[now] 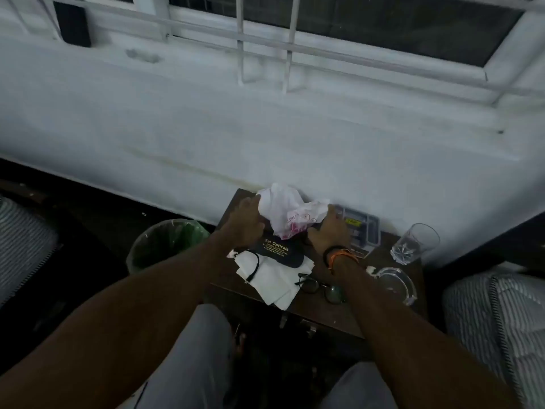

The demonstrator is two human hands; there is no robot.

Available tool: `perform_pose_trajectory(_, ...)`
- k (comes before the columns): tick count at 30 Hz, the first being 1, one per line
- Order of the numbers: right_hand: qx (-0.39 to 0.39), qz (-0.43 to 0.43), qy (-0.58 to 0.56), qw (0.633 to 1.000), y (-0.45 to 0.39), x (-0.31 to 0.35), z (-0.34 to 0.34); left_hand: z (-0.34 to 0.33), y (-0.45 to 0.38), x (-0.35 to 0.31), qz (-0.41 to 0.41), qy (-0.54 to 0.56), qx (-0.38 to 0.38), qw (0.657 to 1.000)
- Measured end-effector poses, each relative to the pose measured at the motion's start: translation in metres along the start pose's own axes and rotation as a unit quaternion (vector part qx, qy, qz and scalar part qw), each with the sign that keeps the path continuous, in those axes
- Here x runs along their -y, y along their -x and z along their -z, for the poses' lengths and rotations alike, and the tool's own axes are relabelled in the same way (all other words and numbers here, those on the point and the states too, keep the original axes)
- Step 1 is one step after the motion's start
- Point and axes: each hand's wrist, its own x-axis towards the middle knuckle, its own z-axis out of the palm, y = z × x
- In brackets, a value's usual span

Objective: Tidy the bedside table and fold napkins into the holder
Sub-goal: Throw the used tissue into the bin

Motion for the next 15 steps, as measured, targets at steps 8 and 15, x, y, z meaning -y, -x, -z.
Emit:
perform_pose_trajectory(8, -0.015, -0.111, -0.102, 0.988, -0.041, 0.002, -0.03, -0.003, -0.045, 0.002, 0.183, 0.231, -0.031, 0.955)
perform_pose_trajectory(15, -0.035, -0.081, -0.073, 0.993, -0.048, 0.005, -0.051, -0.028, -0.069, 0.007, 0.209, 0.273, -0.016, 0.939)
